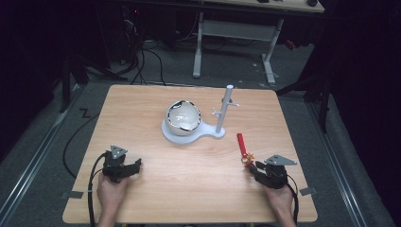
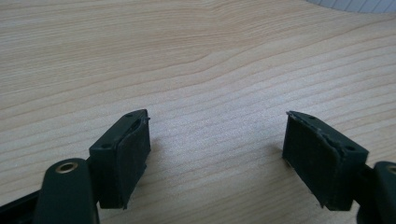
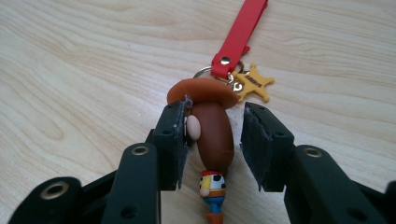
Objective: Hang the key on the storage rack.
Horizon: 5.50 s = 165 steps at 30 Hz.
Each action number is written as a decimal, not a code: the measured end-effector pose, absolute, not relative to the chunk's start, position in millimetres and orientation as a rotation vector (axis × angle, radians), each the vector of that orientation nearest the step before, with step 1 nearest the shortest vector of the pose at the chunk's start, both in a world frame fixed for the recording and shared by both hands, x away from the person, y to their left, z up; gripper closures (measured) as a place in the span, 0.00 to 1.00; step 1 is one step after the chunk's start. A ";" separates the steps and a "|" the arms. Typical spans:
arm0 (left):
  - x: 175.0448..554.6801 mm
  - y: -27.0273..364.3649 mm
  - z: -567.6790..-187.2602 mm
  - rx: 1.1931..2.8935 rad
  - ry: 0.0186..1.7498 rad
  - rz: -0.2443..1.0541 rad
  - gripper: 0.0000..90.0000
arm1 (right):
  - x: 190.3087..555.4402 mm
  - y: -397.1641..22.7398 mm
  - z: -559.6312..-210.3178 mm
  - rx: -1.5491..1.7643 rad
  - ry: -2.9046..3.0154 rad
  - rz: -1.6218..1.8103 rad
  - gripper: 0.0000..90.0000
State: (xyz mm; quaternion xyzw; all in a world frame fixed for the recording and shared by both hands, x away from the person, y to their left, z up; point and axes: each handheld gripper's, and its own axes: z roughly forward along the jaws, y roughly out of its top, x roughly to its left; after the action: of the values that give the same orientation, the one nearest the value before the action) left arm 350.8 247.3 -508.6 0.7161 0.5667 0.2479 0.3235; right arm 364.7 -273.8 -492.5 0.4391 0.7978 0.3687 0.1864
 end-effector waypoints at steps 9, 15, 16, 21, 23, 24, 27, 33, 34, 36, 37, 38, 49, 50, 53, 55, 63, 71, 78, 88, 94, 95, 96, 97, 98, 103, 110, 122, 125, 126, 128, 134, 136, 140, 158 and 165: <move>350.8 247.4 -508.6 1.879 1.487 0.651 0.26 | 364.1 -265.4 -497.4 1.196 2.287 0.984 0.71; 350.8 247.3 -508.6 1.879 1.487 0.651 0.26 | 363.7 -264.4 -497.9 1.172 2.290 0.960 0.73; 350.8 247.3 -508.6 1.879 1.487 0.651 0.26 | 363.8 -264.4 -497.9 1.174 2.291 0.959 0.73; 350.8 247.3 -508.6 1.879 1.487 0.651 0.26 | 364.5 -264.2 -498.6 1.177 2.291 0.950 0.73; 350.8 247.3 -508.6 1.879 1.487 0.651 0.26 | 364.5 -264.2 -498.6 1.187 2.291 0.954 0.73; 350.8 247.3 -508.6 1.879 1.487 0.651 0.26 | 365.0 -264.6 -498.6 1.187 2.289 0.955 0.74; 350.8 247.3 -508.6 1.879 1.487 0.651 0.26 | 365.1 -265.1 -498.7 1.192 2.287 0.960 0.74; 350.8 247.3 -508.6 1.878 1.487 0.650 0.26 | 365.6 -271.3 -493.2 1.226 2.257 1.061 0.75; 350.8 247.3 -508.6 1.878 1.487 0.650 0.26 | 365.1 -272.6 -491.3 1.231 2.249 1.082 0.75; 350.8 247.4 -508.6 1.878 1.487 0.650 0.26 | 364.6 -275.0 -486.9 1.232 2.237 1.113 0.75; 350.8 247.4 -508.6 1.879 1.487 0.651 0.26 | 364.5 -276.4 -484.4 1.228 2.231 1.127 0.75; 350.8 247.4 -508.6 1.879 1.487 0.651 0.26 | 364.5 -277.8 -481.7 1.225 2.224 1.144 0.75; 351.1 247.3 -508.6 1.877 1.487 0.651 0.26 | 366.7 -288.2 -449.4 1.204 2.120 1.260 0.75; 351.1 247.3 -508.6 1.877 1.487 0.651 0.26 | 366.7 -288.2 -449.4 1.204 2.120 1.260 0.75; 351.1 247.4 -508.7 1.876 1.487 0.651 0.26 | 370.6 -290.7 -437.5 1.195 2.105 1.286 0.75; 351.1 247.4 -508.7 1.876 1.487 0.651 0.26 | 372.1 -291.3 -430.8 1.185 2.098 1.293 0.75; 351.1 247.4 -508.7 1.877 1.487 0.651 0.26 | 376.3 -292.5 -407.7 1.143 2.065 1.328 0.75; 351.1 247.4 -508.6 1.877 1.487 0.651 0.26 | 377.8 -293.2 -393.3 1.120 2.043 1.359 0.75; 351.1 247.4 -508.6 1.877 1.487 0.651 0.26 | 379.4 -294.3 -384.0 1.108 2.034 1.372 0.75; 351.1 247.3 -508.6 1.878 1.487 0.651 0.26 | 384.0 -288.1 -364.8 1.052 2.024 1.389 0.75; 351.0 247.2 -508.6 1.881 1.487 0.652 0.26 | 388.7 -282.6 -355.6 1.031 2.022 1.414 0.75; 351.0 247.2 -508.6 1.881 1.487 0.652 0.26 | 389.6 -281.8 -354.4 1.028 2.023 1.416 0.75; 351.0 247.2 -508.6 1.881 1.487 0.652 0.26 | 389.6 -281.8 -354.4 1.028 2.023 1.416 0.75; 351.0 247.2 -508.6 1.881 1.486 0.652 0.26 | 390.3 -280.9 -353.3 1.025 2.023 1.414 0.75; 351.0 247.2 -508.6 1.881 1.487 0.653 0.26 | 391.5 -279.4 -351.9 1.023 2.022 1.418 0.75; 351.0 247.3 -508.6 1.880 1.486 0.652 0.26 | 397.7 -273.3 -345.8 1.006 2.030 1.427 0.75; 351.0 247.3 -508.6 1.880 1.486 0.652 0.26 | 403.3 -266.3 -341.7 0.996 2.031 1.445 0.75; 351.1 247.3 -508.6 1.878 1.486 0.650 0.26 | 413.3 -254.3 -327.8 0.968 2.037 1.466 0.75; 351.0 247.4 -508.6 1.880 1.486 0.650 0.26 | 415.5 -251.5 -324.2 0.961 2.041 1.468 0.75; 351.0 247.4 -508.6 1.880 1.486 0.650 0.26 | 417.1 -248.9 -321.6 0.953 2.041 1.470 0.75; 351.1 247.4 -508.6 1.880 1.486 0.650 0.26 | 418.3 -246.4 -319.6 0.948 2.044 1.466 0.75; 351.1 247.4 -508.6 1.880 1.486 0.650 0.26 | 424.2 -238.8 -314.2 0.936 2.051 1.460 0.75; 351.1 247.3 -508.6 1.878 1.487 0.650 0.26 | 425.0 -237.4 -313.3 0.936 2.052 1.461 0.75; 351.1 247.4 -508.6 1.878 1.487 0.650 0.26 | 428.8 -233.0 -309.8 0.935 2.054 1.464 0.75; 351.1 247.7 -508.7 1.875 1.486 0.648 0.26 | 448.5 -220.7 -313.6 0.996 2.063 1.419 0.75; 351.2 247.4 -508.7 1.878 1.486 0.650 0.26 | 451.8 -223.7 -316.5 1.027 2.052 1.402 0.75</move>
State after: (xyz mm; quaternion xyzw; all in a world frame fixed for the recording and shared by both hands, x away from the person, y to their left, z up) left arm 351.2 247.4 -508.7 0.7160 0.5664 0.2479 0.3241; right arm 451.8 -223.7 -316.5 0.3720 0.7437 0.5082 0.2243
